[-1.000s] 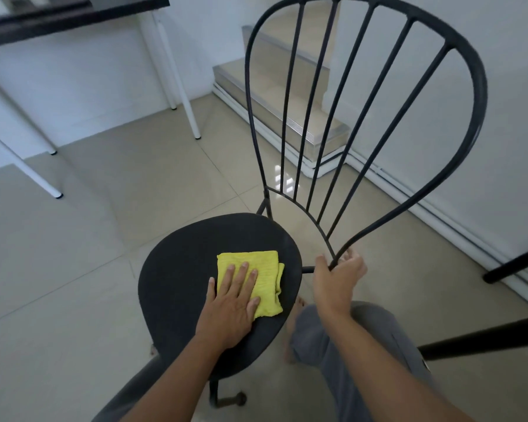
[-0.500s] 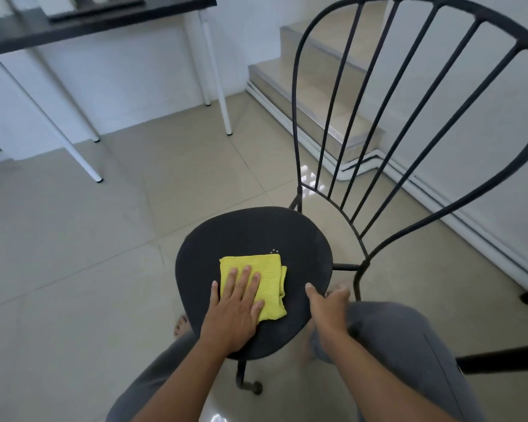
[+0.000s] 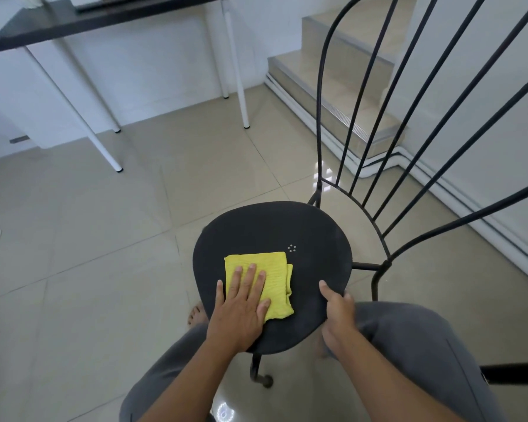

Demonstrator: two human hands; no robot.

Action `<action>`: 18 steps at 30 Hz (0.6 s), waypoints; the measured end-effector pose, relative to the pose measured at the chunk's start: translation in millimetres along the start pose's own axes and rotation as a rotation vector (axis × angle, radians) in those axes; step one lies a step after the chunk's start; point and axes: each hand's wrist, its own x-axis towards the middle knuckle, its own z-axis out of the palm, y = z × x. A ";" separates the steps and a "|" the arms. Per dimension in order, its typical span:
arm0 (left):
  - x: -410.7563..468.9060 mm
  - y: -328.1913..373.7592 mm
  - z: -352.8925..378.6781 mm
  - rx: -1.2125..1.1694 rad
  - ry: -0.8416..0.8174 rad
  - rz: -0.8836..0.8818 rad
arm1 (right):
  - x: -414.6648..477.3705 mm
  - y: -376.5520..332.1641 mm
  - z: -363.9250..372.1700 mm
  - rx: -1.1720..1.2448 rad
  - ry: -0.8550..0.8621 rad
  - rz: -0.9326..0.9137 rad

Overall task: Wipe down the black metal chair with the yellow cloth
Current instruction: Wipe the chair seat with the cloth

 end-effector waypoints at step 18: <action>1.6 -0.9 2.3 -0.049 0.006 0.013 | 0.4 -5.0 13.1 0.113 0.125 0.033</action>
